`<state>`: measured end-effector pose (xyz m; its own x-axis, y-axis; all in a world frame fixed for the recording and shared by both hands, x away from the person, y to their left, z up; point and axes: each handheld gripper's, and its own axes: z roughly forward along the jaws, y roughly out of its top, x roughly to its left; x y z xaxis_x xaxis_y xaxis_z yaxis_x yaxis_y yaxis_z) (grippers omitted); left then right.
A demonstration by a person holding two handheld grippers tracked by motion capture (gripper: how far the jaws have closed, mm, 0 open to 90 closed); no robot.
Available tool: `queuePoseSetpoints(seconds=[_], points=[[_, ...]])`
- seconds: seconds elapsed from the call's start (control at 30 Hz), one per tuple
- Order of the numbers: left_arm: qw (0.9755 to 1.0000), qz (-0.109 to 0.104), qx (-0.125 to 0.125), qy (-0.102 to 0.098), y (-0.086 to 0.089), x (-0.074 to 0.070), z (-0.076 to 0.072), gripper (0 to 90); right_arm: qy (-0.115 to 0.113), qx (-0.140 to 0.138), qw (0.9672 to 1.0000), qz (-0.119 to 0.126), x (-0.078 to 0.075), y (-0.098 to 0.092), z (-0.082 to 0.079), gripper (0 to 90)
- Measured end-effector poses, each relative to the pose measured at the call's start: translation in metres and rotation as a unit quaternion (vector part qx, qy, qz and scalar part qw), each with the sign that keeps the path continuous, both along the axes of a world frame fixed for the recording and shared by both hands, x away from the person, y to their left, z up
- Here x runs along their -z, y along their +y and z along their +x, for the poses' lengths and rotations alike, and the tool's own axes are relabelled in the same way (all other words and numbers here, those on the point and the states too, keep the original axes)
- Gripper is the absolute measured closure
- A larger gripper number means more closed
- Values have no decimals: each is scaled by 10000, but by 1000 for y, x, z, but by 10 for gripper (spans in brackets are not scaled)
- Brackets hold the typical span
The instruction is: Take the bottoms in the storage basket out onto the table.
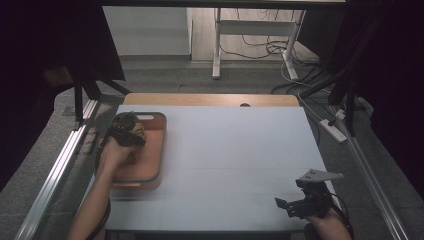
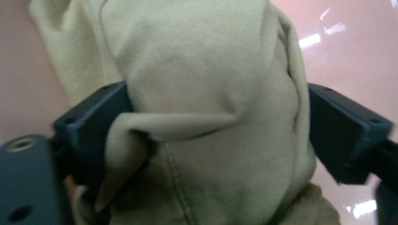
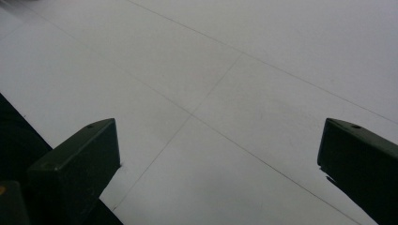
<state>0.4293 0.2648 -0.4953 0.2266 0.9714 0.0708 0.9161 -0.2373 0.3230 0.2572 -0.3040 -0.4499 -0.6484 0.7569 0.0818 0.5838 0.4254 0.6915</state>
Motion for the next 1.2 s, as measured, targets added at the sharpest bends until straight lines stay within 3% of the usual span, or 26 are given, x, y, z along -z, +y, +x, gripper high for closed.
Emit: queuePoseSetpoints(seconds=[0.27,0.37,0.53,0.63,0.73,0.77,0.87,0.97,1.1,1.2], points=[[10000,-79,41,43,5,-5,-4,475,0,-13,10000,-25,0,0,0,0],[9995,-304,65,104,12,-7,-7,520,-1,-8,10000,-11,0,0,0,0],[9986,-522,117,35,18,-9,-10,541,-1,-20,10000,0,0,0,0,0],[9965,-821,157,-84,21,-12,-12,551,-8,-31,10000,-4,0,0,0,0],[9953,-939,183,-136,23,-14,-13,552,-15,-36,10000,-2,0,0,0,0],[9939,-1065,215,-203,25,-16,-15,552,-17,-35,10000,7,0,0,-1,0],[9924,-1160,269,-295,25,-19,-17,552,-18,-40,10000,17,-1,0,-1,0],[9894,-1314,368,-492,25,-28,-23,551,-23,-52,10000,28,-1,0,-1,0],[9876,-1370,451,-622,25,-34,-26,551,-34,-54,10000,18,-1,0,-1,0],[9846,-1505,527,-717,25,-39,-29,550,-45,-54,10000,47,-1,0,-1,0]])
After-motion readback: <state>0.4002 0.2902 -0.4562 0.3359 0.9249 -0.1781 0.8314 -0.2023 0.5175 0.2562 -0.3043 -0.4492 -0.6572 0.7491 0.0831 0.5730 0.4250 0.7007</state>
